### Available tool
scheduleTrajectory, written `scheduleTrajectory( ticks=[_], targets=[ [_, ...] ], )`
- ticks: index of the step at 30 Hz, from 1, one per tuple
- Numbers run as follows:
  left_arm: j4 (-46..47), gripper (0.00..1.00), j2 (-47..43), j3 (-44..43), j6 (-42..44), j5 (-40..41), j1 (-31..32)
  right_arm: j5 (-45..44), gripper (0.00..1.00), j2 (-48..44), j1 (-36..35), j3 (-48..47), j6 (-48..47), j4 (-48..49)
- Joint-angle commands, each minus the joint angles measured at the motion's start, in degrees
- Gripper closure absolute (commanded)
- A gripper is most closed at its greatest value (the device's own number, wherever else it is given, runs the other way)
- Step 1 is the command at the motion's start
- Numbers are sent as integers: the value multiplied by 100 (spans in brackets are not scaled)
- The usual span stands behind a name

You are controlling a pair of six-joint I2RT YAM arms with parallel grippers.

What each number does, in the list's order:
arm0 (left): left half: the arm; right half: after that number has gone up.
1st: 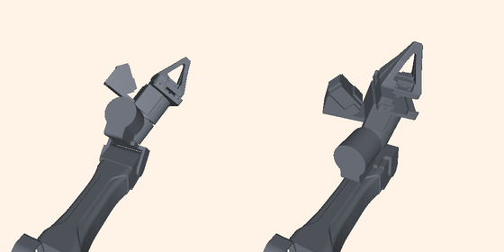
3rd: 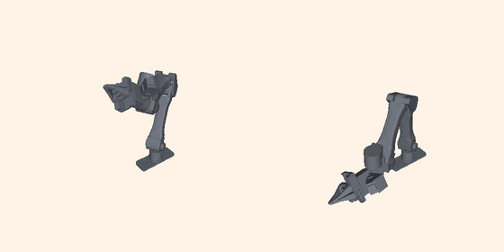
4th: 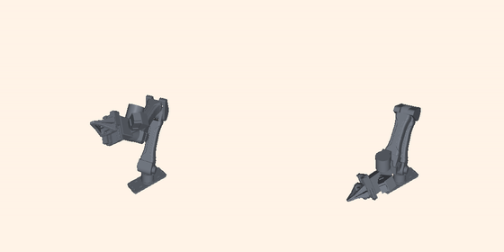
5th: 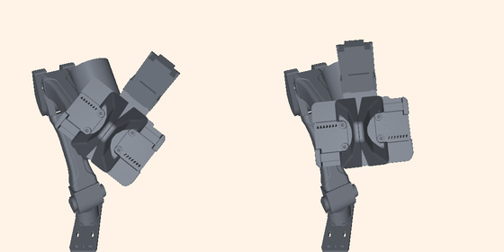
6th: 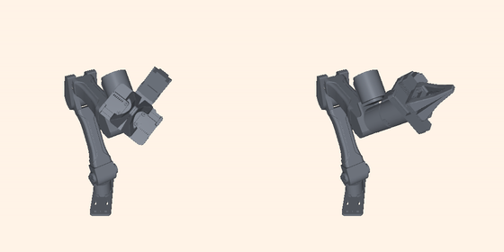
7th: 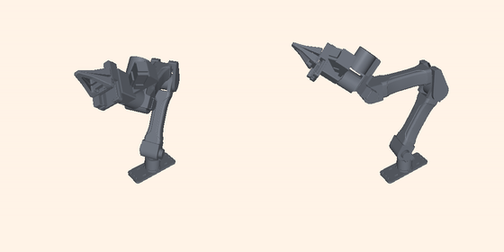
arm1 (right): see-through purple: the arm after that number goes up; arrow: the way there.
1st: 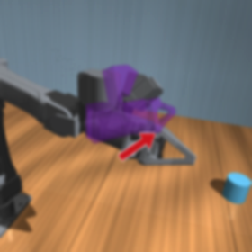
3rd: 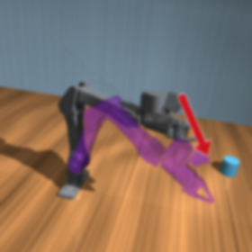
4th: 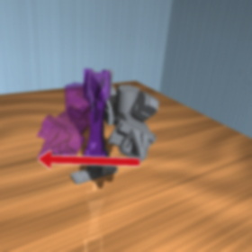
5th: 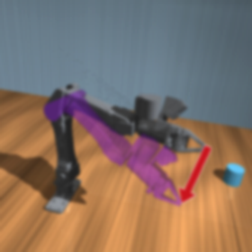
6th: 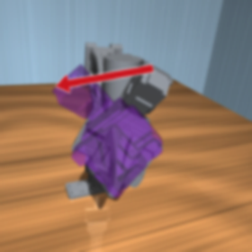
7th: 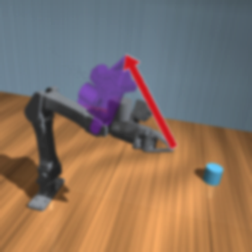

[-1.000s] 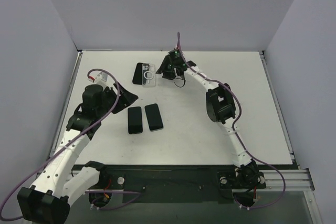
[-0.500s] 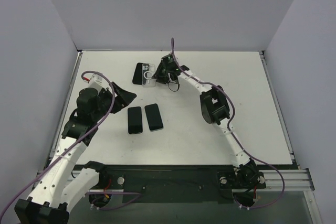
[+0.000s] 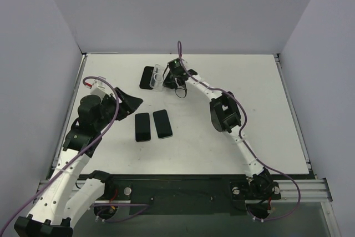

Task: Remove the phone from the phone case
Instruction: Adjust the phone case at the center of the board.

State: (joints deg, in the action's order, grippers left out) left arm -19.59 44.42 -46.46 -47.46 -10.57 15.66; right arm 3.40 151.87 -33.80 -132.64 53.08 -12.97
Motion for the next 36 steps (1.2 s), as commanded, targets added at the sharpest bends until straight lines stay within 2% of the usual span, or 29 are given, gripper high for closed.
scheduleTrajectory(
  ticks=[1,5,9,15,19,21,22,24,29,33,36],
  targets=[
    [61,25,-109,-285,35,99,-19,239,100,-193,181,440,62,75],
    [70,25,-118,-259,18,90,-10,267,100,-544,321,958,53,295],
    [79,25,-145,-259,9,55,-19,74,100,-826,383,1258,-245,41],
    [184,25,-171,-206,-70,29,-10,-164,100,-757,322,978,-737,-573],
    [202,25,-171,-206,-97,20,-10,-15,98,-624,304,775,-861,-575],
    [184,25,-171,-215,-88,20,-10,64,87,-580,304,696,-861,-566],
    [175,25,-171,-223,-88,20,-10,82,74,-562,313,669,-861,-566],
    [158,25,-171,-258,-79,28,-10,187,63,-545,321,582,-861,-575],
    [26,25,-162,-329,35,-33,-10,188,43,-1113,330,738,-1202,-917],
    [-53,25,-215,-241,167,-138,7,-93,30,-2633,418,2231,-1729,-936],
    [-27,25,-276,-66,202,-165,25,-199,19,-4081,488,3950,-1994,-673]
  ],
)
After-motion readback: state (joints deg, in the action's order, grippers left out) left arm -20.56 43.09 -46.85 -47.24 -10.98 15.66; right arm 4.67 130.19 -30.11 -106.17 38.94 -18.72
